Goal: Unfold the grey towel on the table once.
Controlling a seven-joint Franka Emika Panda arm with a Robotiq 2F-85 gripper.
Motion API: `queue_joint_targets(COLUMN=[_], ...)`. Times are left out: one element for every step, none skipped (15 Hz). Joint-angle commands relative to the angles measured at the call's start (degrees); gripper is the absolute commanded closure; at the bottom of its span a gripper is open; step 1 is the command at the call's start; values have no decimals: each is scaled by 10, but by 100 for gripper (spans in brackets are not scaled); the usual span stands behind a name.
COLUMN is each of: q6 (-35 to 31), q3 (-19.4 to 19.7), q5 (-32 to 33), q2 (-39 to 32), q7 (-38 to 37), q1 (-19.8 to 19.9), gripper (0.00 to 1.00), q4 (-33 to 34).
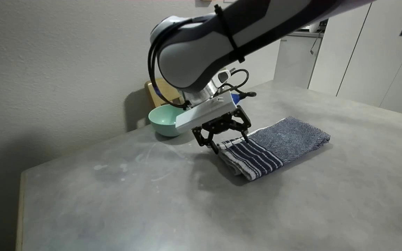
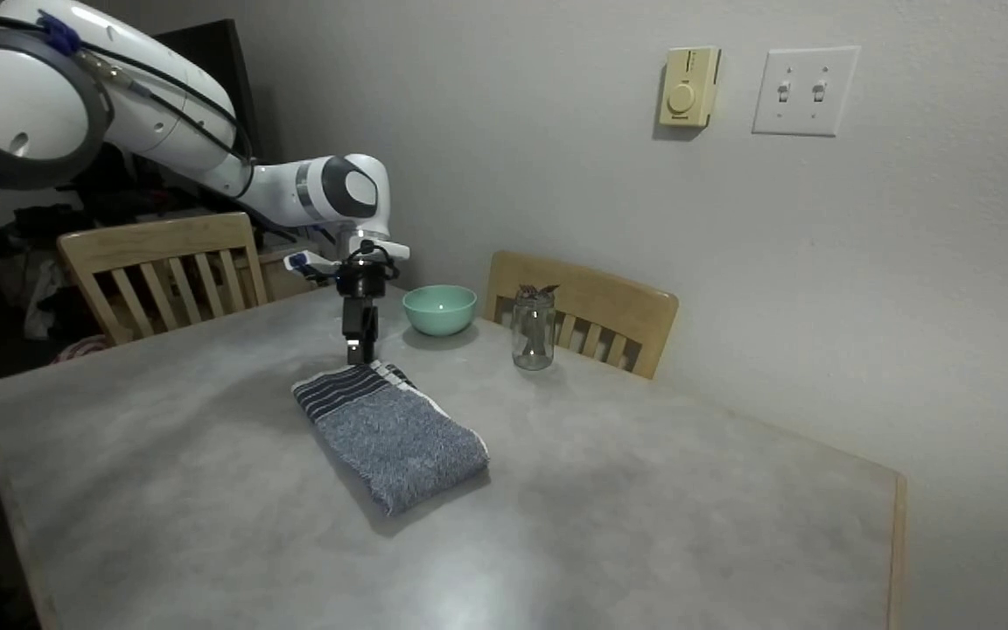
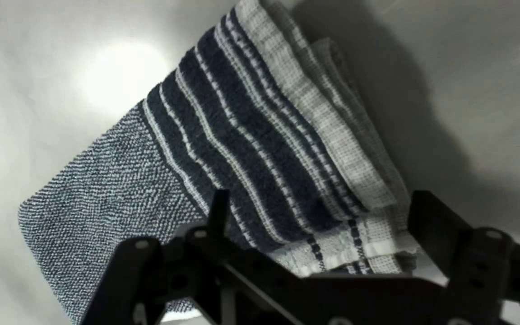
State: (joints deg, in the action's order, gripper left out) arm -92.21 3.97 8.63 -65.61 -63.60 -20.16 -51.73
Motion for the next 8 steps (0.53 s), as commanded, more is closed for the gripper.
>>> queue_joint_targets(q6=[-2,0,1,6,8,10,12,13], q3=[1,2,3,3,5,6,8,9], q5=[2,2,3,3,4,5,5,5], q2=[-17,-18,-20,-19,-18,-16,-14,-13], q7=[5,5,5,5,4,3,2,2], q1=[3,3,3,3,3,2,2,2], gripper=[0,0,0,0,0,0,0,0], q4=[21,22,24,24,24,23,23,24])
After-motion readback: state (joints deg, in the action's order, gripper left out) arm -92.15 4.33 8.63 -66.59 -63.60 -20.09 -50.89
